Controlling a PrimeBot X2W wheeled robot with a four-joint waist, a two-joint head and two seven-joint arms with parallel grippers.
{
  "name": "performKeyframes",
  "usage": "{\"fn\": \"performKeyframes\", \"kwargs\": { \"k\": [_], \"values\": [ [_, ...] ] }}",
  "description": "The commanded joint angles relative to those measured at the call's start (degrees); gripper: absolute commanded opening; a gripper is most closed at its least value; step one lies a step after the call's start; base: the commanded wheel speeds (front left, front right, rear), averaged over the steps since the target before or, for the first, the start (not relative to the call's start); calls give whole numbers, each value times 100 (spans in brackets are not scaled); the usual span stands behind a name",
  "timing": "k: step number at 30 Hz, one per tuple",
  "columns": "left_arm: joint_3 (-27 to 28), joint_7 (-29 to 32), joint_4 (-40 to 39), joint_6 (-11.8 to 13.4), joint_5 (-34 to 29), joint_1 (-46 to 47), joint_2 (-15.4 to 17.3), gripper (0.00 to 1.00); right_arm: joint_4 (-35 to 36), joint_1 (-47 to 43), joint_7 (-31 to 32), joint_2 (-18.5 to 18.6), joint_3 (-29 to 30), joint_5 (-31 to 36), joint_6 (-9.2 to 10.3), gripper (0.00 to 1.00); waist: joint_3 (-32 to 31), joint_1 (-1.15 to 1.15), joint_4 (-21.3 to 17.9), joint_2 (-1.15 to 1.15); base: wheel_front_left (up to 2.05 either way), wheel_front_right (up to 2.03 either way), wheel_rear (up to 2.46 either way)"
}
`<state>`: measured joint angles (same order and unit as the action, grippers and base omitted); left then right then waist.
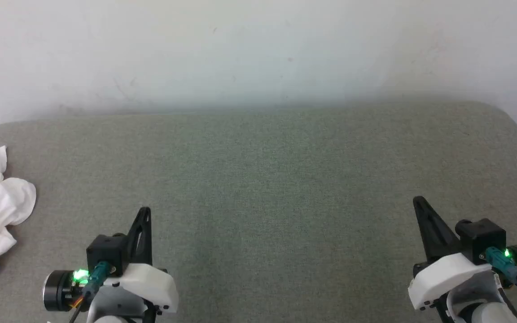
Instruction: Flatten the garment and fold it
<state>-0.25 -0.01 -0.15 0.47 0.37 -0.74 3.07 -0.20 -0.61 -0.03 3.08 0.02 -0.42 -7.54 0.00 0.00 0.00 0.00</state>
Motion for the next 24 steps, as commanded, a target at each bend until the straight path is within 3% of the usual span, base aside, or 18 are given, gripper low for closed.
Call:
{"fn": "performKeyframes", "kwargs": {
  "k": [1,24],
  "values": [
    [25,1,15,-47,-37,74,-19,0,20,61,3,-21,-2,42,5,0,0,0,0,0,0,0,0],
    [25,1,15,-47,-37,74,-19,0,20,61,3,-21,-2,42,5,0,0,0,0,0,0,0,0]
  ]
}}
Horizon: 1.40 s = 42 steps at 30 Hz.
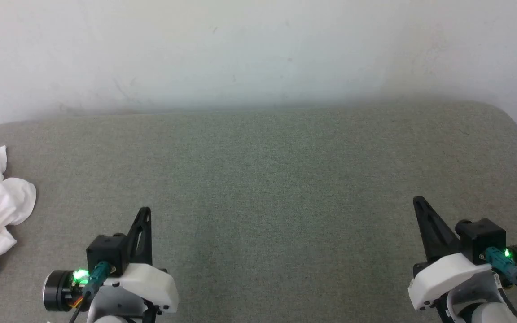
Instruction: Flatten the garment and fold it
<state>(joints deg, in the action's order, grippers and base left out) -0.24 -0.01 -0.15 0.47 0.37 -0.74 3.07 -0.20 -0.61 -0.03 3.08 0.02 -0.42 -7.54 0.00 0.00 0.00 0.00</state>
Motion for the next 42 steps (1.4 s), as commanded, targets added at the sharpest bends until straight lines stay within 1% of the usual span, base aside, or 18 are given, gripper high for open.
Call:
{"fn": "performKeyframes", "kwargs": {
  "k": [1,2,3,29,42],
  "values": [
    [24,1,15,-47,-37,74,-19,0,20,61,3,-21,-2,42,5,0,0,0,0,0,0,0,0],
    [24,1,15,-47,-37,74,-19,0,20,61,3,-21,-2,42,5,0,0,0,0,0,0,0,0],
    [0,0,0,0,0,0,0,100,0,0,0,0,1,0,0,100,0,0,0,0,0,0,0],
    [127,-254,-110,-64,198,-174,-2,100,-17,-70,-254,-1,293,-137,1,100,24,0,16,0,0,0,0],
    [222,-398,-159,-20,310,-250,-4,100,33,-99,-397,-3,456,-169,1,100,52,0,75,0,0,0,0]
  ]
}}
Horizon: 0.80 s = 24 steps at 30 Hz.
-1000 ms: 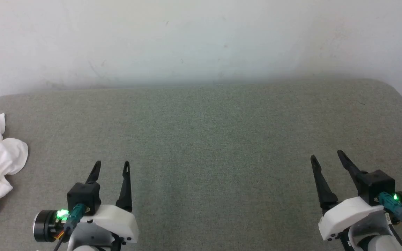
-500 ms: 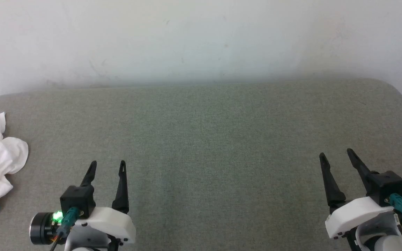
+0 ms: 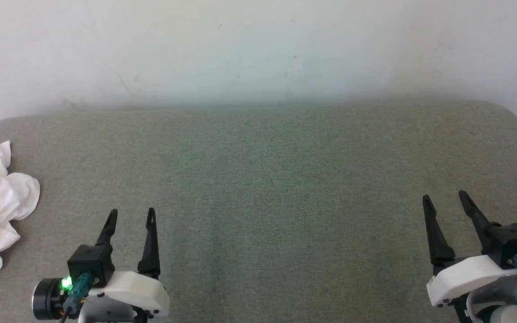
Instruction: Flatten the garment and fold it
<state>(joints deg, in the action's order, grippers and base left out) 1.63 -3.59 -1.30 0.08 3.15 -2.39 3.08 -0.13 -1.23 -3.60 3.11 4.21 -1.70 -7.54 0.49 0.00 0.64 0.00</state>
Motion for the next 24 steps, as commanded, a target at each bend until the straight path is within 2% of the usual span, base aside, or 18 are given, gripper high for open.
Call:
{"fn": "performKeyframes", "kwargs": {
  "k": [1,24],
  "values": [
    [42,-51,-50,26,39,-89,-5,100,31,-38,-52,-7,44,-41,1,100,6,0,27,0,0,0,0],
    [122,-327,-187,184,334,-312,-9,100,-102,-5,-327,-11,43,-7,2,100,69,0,793,0,0,0,0]
  ]
}}
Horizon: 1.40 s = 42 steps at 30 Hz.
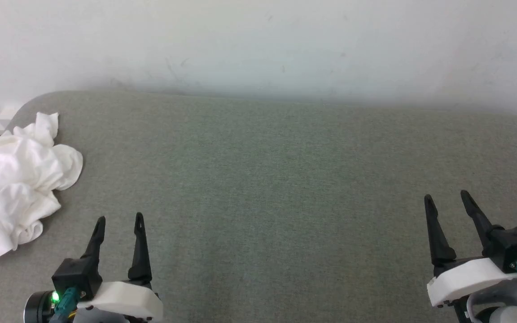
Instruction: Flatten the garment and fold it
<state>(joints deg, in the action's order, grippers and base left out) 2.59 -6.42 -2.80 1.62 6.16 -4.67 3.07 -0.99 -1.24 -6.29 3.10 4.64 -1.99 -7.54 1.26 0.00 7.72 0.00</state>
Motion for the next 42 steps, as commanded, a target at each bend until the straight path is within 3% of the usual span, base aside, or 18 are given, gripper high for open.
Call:
{"fn": "performKeyframes", "kwargs": {
  "k": [1,18,42],
  "values": [
    [22,-55,-39,36,44,-94,-8,100,-27,-3,-70,-10,-5,29,2,100,-14,0,130,0,0,0,0],
    [96,-259,-77,139,214,-336,-11,100,-273,59,-273,-13,-404,73,3,100,-118,0,851,0,0,0,0],
    [218,-547,-149,208,395,-680,-15,100,-490,72,-560,-18,-528,-95,4,100,-228,0,2005,0,0,0,0]
  ]
}}
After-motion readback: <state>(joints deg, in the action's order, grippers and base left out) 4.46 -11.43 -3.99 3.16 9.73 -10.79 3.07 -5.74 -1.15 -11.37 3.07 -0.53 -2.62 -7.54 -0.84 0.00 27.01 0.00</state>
